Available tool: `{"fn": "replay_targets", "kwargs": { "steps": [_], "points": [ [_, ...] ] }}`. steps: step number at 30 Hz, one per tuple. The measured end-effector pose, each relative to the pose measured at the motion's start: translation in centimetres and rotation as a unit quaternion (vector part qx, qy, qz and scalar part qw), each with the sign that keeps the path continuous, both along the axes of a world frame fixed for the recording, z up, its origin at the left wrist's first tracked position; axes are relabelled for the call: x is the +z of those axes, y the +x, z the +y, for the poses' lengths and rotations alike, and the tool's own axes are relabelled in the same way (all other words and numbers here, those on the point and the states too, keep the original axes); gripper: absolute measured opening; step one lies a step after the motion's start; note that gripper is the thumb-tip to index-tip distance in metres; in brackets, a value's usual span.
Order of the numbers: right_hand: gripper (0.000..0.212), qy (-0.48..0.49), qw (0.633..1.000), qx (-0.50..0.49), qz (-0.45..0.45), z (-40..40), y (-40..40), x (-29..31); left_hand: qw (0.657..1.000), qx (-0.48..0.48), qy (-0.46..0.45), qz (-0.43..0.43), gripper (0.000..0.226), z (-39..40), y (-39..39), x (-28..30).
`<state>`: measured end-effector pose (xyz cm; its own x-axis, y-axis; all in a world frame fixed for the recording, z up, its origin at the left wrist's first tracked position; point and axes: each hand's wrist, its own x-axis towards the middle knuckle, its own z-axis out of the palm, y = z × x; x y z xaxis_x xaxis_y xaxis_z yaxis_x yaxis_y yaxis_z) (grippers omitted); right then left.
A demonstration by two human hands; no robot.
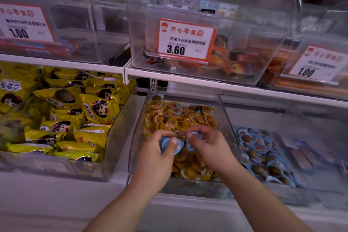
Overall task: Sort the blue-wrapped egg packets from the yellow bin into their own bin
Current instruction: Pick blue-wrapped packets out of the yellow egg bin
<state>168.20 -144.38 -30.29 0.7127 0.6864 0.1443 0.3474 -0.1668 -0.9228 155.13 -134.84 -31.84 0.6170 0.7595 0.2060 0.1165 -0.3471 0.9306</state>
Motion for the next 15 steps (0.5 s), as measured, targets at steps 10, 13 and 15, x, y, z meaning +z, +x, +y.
{"fn": "replay_targets", "kwargs": {
  "steps": [10, 13, 15],
  "points": [
    [0.034, 0.007, 0.978, 0.131, -0.162, 1.0, -2.1, -1.5, 0.764, -0.050, -0.613, -0.196, 0.033, 0.5, 1.5, 1.8],
    [0.045, 0.018, 0.980, 0.176, -0.096, 0.9, -1.4, -1.2, 0.772, -0.040, -0.606, -0.191, 0.038, 0.9, 1.6, 2.0],
    [0.041, 0.051, 0.984, 0.138, -0.102, 0.5, -1.0, -0.9, 0.797, -0.043, -0.580, -0.162, 0.023, 0.6, 1.8, 2.0]
  ]
}}
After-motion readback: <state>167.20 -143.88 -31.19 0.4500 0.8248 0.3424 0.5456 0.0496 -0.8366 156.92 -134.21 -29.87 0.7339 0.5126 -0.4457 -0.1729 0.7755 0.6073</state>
